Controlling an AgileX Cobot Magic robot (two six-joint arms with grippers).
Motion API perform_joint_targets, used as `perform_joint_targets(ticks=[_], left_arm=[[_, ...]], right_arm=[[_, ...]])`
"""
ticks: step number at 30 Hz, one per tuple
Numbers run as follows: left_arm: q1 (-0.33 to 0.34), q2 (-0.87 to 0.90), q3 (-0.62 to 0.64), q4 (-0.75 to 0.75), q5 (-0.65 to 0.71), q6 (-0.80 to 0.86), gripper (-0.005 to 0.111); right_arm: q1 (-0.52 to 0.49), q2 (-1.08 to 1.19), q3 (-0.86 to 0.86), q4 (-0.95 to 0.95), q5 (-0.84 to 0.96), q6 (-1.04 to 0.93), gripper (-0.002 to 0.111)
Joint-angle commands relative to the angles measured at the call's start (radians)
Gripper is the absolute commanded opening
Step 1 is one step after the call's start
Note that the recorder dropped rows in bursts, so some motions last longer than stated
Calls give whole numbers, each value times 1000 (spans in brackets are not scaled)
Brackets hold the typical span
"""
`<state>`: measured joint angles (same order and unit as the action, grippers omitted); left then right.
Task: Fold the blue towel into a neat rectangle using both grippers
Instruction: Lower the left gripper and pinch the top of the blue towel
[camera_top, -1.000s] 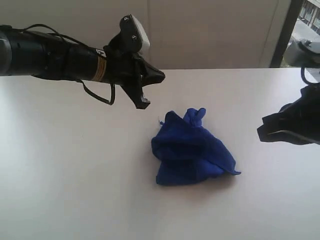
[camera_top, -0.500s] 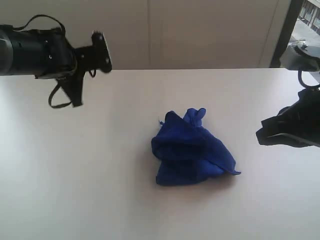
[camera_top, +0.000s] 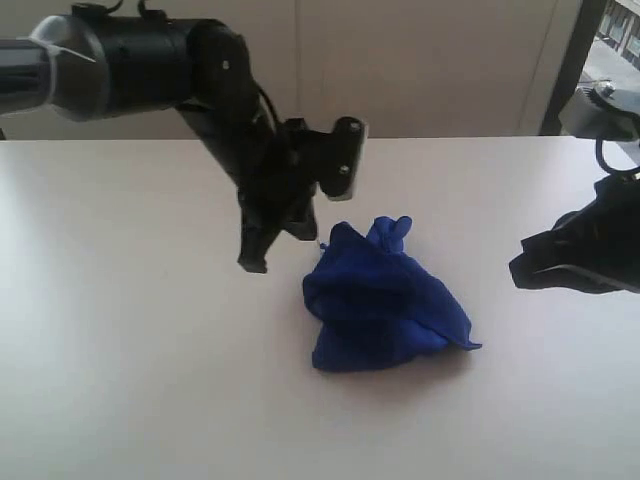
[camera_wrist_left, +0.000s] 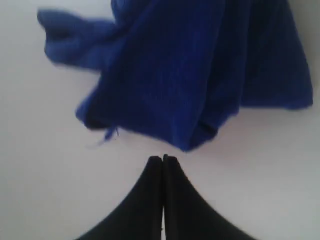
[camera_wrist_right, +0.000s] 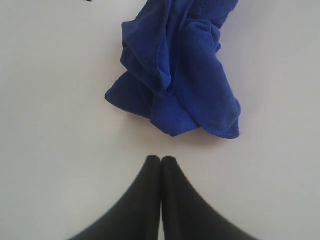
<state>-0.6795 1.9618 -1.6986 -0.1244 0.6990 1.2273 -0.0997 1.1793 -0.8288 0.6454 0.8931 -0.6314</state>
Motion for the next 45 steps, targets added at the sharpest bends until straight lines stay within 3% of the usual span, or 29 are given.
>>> perform_joint_targets(ticks=[1, 4, 6, 8, 12, 15, 23, 31, 41, 45], left_arm=[[-38, 46, -62, -26, -2, 156, 0], [-43, 52, -70, -31, 2, 267, 1], [-43, 52, -70, -47, 3, 297, 10], [-43, 52, -70, -57, 3, 296, 28], [-43, 52, -70, -171, -7, 298, 78], [-43, 52, -70, -284, -17, 298, 93], [-49, 91, -70, -473, 8, 461, 92], [-69, 141, -70, -469, 13, 525, 83], [-69, 143, -70, -391, 78, 528, 49], [-69, 143, -70, -325, 78, 548, 50]], right_arm=[[2, 0, -9, -4, 20, -12, 0], [2, 0, -9, -9, 23, -12, 0], [2, 0, -9, -9, 21, -12, 0], [2, 0, -9, -9, 19, -12, 0], [2, 0, -9, -9, 19, -12, 0], [2, 0, -9, -9, 19, -12, 0], [2, 0, -9, -9, 19, -12, 0], [2, 0, -9, -9, 21, -12, 0], [2, 0, -9, -9, 18, -12, 0], [2, 0, -9, -9, 18, -12, 0]])
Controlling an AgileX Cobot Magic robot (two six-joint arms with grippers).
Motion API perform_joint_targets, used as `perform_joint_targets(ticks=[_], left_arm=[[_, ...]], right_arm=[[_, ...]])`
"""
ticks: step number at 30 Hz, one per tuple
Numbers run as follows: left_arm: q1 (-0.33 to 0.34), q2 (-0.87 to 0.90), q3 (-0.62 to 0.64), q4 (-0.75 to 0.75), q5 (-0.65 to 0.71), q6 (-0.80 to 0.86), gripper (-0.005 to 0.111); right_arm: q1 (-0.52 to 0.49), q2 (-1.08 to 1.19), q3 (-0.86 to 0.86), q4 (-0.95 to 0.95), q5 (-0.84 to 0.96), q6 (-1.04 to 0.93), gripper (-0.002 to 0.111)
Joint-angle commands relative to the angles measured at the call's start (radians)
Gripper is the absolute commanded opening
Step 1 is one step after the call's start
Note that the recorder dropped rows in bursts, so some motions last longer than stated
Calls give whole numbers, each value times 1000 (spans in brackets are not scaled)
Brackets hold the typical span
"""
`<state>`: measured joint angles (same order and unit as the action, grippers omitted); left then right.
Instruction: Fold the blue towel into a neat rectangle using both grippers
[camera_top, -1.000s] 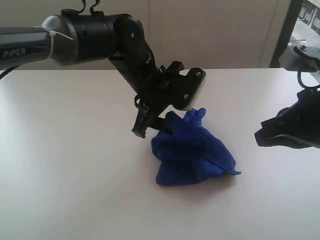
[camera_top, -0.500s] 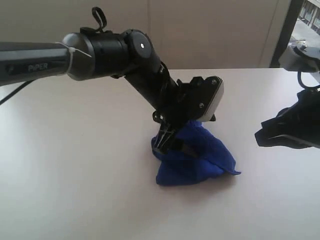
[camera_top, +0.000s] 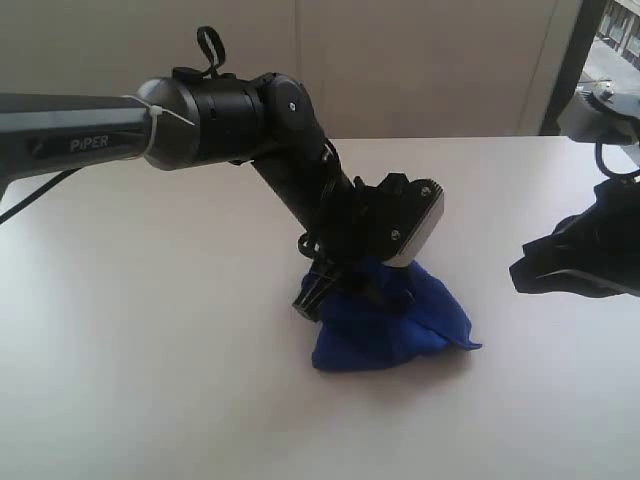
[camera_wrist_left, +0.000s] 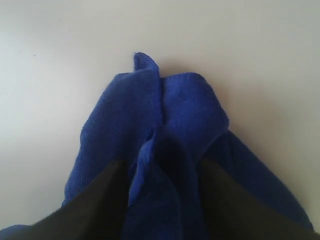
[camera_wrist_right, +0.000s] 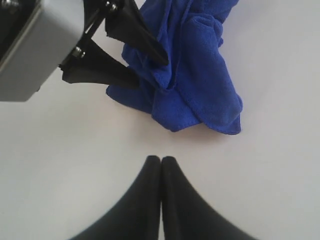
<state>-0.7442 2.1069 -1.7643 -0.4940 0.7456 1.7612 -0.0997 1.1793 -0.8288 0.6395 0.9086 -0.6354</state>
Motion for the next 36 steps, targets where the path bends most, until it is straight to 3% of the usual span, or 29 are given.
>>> perform_joint_targets(ticks=[1, 5, 12, 14, 19, 24, 32, 36], left_arm=[[-4, -2, -4, 47, 26, 14, 52], [-4, 0, -4, 47, -29, 14, 63], [-15, 47, -4, 43, -93, 19, 63], [-15, 44, -4, 43, -95, 19, 53], [-15, 7, -4, 59, -87, 16, 1], [-15, -77, -4, 151, -63, -51, 0], [-5, -181, -4, 427, 42, -313, 0], [11, -215, -4, 531, 86, -414, 0]], right_arm=[[2, 0, -9, -3, 3, -8, 0], [2, 0, -9, -3, 3, -8, 0], [2, 0, -9, -3, 3, -8, 0], [2, 0, -9, -3, 3, -8, 0], [5, 0, -9, -3, -1, -83, 0], [42, 30, -9, 35, -48, -225, 2], [109, 125, -9, 72, -169, -427, 35], [140, 176, -9, 88, -215, -548, 45]])
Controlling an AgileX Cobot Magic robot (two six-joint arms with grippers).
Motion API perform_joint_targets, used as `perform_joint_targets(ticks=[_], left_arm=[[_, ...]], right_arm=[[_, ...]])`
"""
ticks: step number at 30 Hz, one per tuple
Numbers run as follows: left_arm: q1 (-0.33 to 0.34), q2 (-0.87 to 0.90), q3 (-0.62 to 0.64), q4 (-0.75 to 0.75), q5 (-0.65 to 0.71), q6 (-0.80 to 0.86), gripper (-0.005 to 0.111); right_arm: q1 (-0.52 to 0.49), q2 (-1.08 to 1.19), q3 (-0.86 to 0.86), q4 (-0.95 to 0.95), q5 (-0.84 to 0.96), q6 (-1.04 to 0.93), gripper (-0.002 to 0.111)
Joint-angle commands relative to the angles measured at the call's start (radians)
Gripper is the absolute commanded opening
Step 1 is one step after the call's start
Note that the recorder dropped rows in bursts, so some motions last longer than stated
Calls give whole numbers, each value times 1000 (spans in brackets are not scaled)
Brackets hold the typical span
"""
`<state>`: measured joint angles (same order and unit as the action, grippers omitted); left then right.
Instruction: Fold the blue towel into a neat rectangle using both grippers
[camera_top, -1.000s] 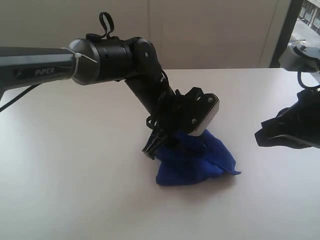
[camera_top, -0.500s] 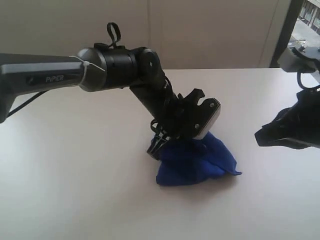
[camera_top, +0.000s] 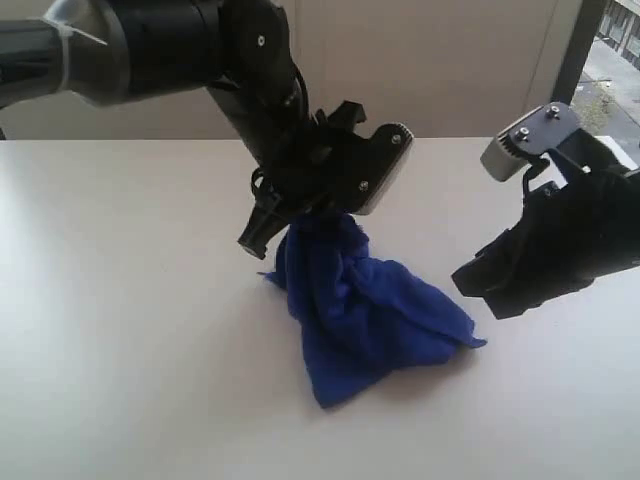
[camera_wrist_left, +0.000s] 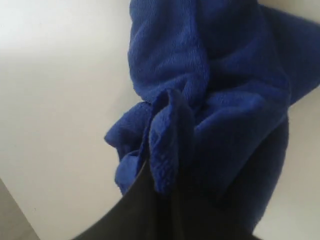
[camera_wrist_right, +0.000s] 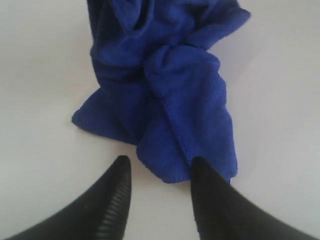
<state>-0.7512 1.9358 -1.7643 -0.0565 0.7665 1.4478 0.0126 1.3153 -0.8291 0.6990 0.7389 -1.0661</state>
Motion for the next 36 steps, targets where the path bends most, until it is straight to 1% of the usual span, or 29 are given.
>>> perform_joint_targets(ticks=[1, 6, 11, 16, 19, 22, 26, 28, 33, 36], left_arm=[[21, -52, -4, 99, 70, -113, 0], [42, -90, -4, 95, 73, -124, 0], [45, -105, -4, 95, 112, -133, 0], [53, -105, -4, 95, 124, -133, 0], [53, -105, -4, 95, 124, -133, 0], [53, -105, -4, 88, 126, -133, 0], [53, -105, -4, 88, 126, -133, 0], [53, -105, -4, 88, 126, -133, 0], [53, -105, -4, 86, 125, -133, 0], [53, -105, -4, 86, 125, -133, 0]], right_arm=[[37, 54, -8, 41, -55, -149, 46], [90, 136, -8, 108, -133, -286, 46], [150, 248, -8, 114, -292, -330, 46], [192, 330, -8, 114, -380, -407, 46], [212, 371, -8, 114, -495, -423, 45], [229, 393, -8, 111, -584, -507, 45], [236, 415, -14, 111, -601, -645, 44], [236, 427, -23, 111, -606, -670, 44], [236, 454, -39, 109, -570, -749, 40], [236, 473, -41, 109, -569, -770, 40]])
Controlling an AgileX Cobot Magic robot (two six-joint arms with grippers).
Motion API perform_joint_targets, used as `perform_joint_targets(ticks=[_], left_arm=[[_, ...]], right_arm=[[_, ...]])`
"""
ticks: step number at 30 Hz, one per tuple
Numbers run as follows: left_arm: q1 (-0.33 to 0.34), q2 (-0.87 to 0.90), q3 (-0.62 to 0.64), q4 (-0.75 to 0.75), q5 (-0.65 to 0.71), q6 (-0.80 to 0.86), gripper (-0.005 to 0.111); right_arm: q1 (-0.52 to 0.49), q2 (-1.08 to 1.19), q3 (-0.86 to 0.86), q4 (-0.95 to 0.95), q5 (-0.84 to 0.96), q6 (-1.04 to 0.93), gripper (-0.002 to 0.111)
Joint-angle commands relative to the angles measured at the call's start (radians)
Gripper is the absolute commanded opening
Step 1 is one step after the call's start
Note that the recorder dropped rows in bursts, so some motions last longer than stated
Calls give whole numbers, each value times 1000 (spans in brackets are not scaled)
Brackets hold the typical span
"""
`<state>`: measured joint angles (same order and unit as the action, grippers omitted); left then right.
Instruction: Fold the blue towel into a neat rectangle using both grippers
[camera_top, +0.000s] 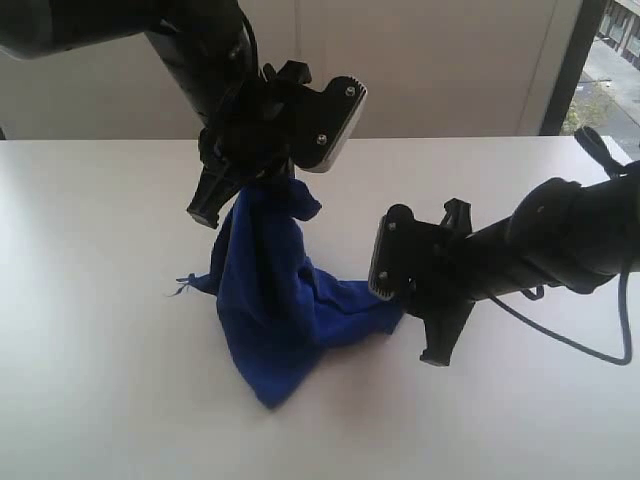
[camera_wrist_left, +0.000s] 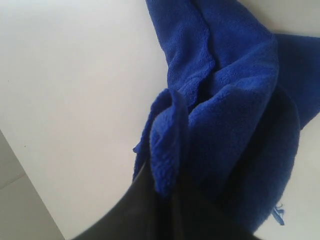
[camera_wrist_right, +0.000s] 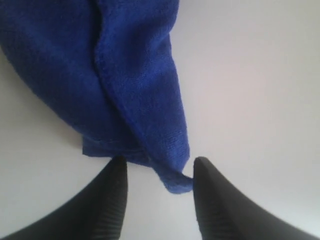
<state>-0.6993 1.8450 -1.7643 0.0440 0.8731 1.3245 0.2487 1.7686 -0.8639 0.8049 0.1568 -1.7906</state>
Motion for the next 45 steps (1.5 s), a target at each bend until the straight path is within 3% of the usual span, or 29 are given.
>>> perform_joint_targets(ticks=[1, 9, 16, 25, 37, 45], left_arm=[[1, -14, -4, -17, 18, -9, 0], [1, -14, -4, -17, 18, -9, 0], [1, -14, -4, -17, 18, -9, 0], [1, -14, -4, 0, 92, -13, 0], [1, -14, -4, 377, 283, -271, 0], [18, -14, -4, 515, 348, -390, 0]], right_arm=[[0, 27, -6, 3, 6, -46, 40], [0, 69, -13, 3, -39, -48, 30], [0, 38, -13, 5, -130, -18, 0], [0, -86, -13, 5, -174, 19, 0], [0, -318, -13, 85, -314, 23, 0], [0, -430, 2, 164, -401, -30, 0]])
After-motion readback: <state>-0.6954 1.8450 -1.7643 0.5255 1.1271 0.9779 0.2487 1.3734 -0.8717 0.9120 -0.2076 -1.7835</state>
